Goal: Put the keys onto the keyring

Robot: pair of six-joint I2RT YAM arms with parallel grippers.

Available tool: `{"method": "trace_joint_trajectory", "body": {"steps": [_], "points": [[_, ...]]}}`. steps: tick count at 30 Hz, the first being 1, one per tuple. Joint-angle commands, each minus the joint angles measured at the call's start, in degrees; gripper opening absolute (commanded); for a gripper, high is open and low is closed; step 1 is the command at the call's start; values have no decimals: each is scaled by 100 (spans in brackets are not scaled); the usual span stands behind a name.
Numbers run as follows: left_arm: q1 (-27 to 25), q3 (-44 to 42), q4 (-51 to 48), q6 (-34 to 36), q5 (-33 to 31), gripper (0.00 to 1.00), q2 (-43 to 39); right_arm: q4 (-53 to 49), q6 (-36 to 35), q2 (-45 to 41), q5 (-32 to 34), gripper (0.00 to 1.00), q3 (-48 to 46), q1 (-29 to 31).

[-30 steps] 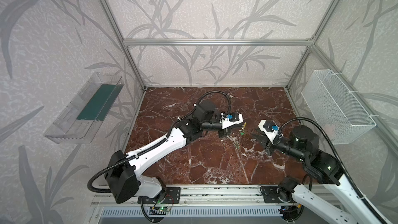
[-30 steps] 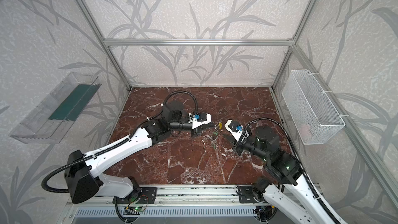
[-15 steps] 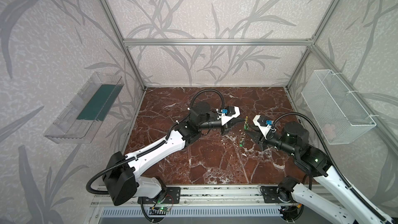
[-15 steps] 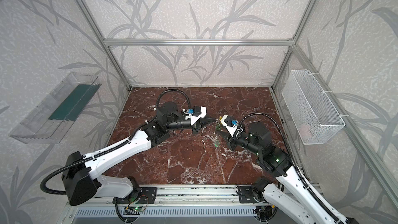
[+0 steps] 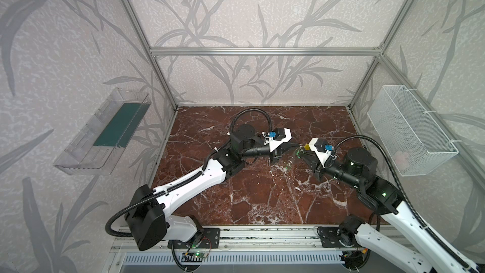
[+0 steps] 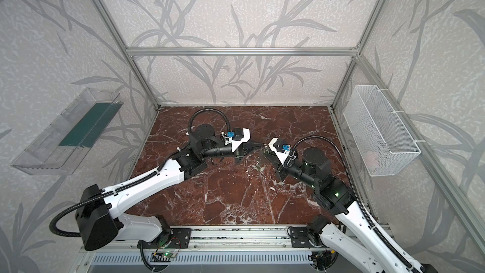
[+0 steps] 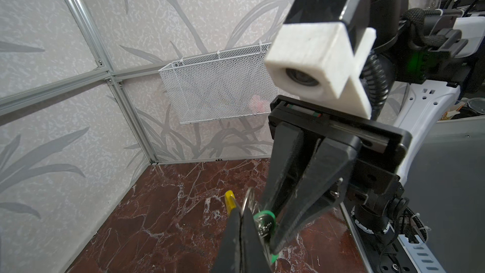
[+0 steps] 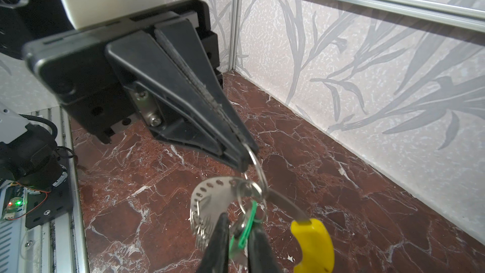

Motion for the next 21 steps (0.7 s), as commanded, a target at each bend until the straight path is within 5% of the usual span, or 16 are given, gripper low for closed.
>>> {"method": "trace_joint_trajectory", "body": {"steps": [1, 11, 21], "points": [[28, -54, 408, -224, 223, 0, -172, 141, -58, -12, 91, 17, -76, -10], [62, -129, 676, -498, 461, 0, -134, 168, -174, -10, -113, 2, -46, -9], [196, -341, 1827, -1454, 1160, 0, 93, -490, -293, 229, -841, 0, 350, -139]]}}
